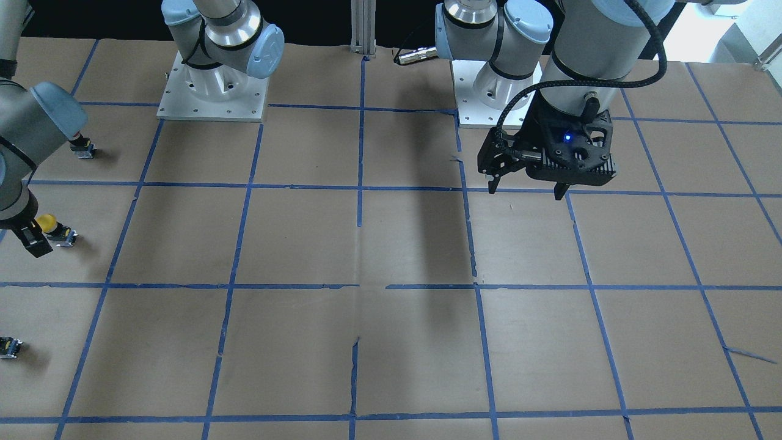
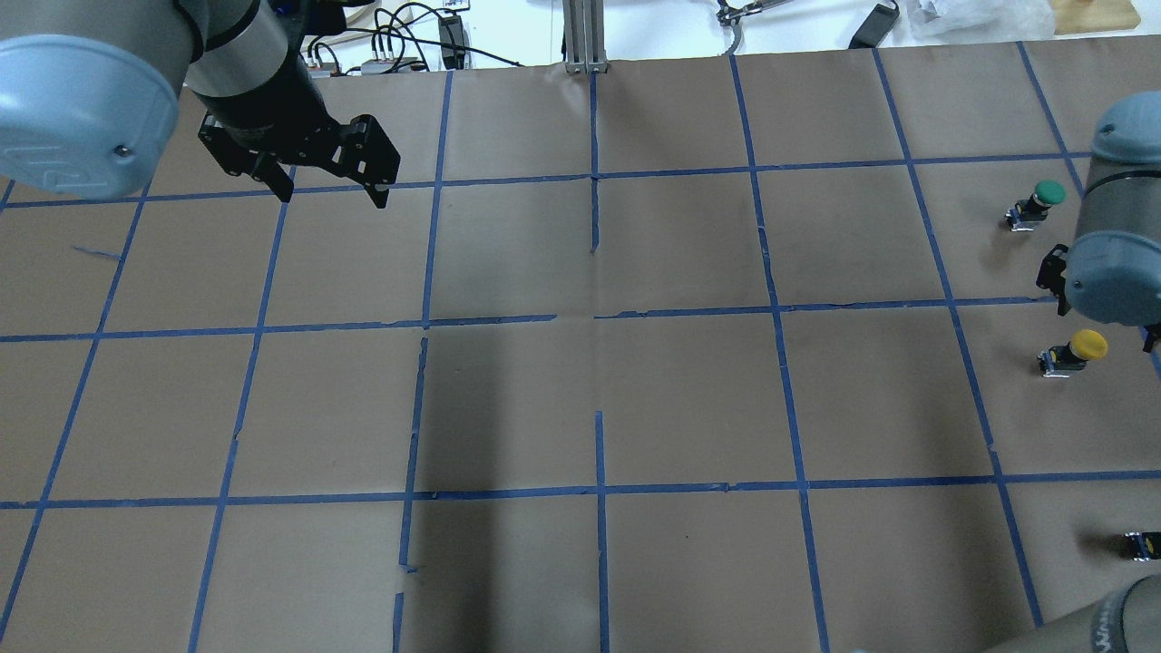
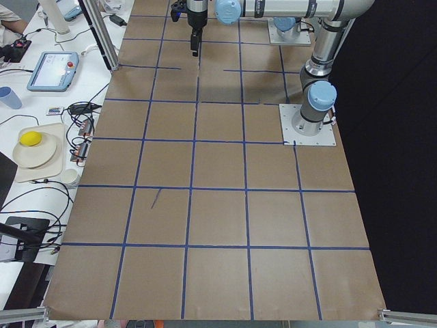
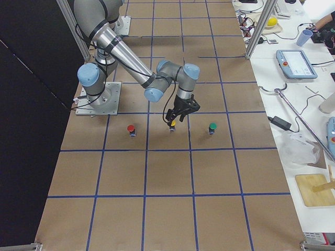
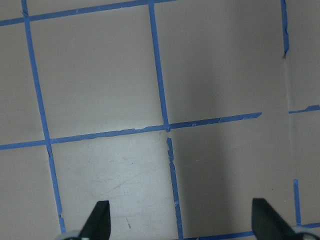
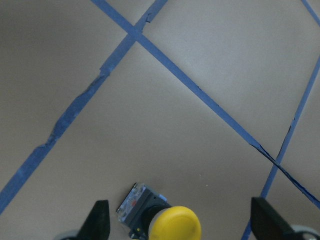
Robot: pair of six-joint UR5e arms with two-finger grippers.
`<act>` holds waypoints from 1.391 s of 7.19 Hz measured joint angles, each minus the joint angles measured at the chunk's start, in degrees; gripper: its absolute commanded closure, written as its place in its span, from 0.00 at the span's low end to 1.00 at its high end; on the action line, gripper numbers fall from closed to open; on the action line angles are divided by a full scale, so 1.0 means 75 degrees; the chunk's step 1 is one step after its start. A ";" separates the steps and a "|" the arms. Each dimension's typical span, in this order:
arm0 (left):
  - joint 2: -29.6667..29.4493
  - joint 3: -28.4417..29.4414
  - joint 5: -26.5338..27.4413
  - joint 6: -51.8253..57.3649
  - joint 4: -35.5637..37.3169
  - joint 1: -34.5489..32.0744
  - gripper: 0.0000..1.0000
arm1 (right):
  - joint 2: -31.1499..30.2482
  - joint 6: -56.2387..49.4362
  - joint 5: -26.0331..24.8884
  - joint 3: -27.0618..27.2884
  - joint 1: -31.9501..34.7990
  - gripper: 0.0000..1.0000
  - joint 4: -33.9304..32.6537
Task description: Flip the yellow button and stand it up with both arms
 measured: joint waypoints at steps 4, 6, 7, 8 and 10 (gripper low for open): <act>0.0036 0.0020 0.0031 -0.0018 -0.0003 -0.0028 0.00 | -0.1267 -0.1491 0.1059 -0.0906 0.0113 0.00 0.2152; 0.0027 0.0111 0.0057 -0.0023 -0.0053 -0.0033 0.00 | -0.1533 -0.1587 0.2358 -0.2207 0.0468 0.00 0.4526; 0.0020 0.0156 0.0060 -0.0023 -0.0099 -0.0033 0.00 | -0.1596 -0.1586 0.3008 -0.2790 0.0850 0.00 0.5326; 0.0022 0.0181 0.0061 -0.0023 -0.0125 -0.0031 0.00 | -0.1698 -0.1567 0.3499 -0.3135 0.1324 0.00 0.5683; 0.0032 0.0188 0.0062 -0.0023 -0.0139 -0.0024 0.00 | -0.1905 -0.1510 0.3756 -0.3314 0.2636 0.00 0.5926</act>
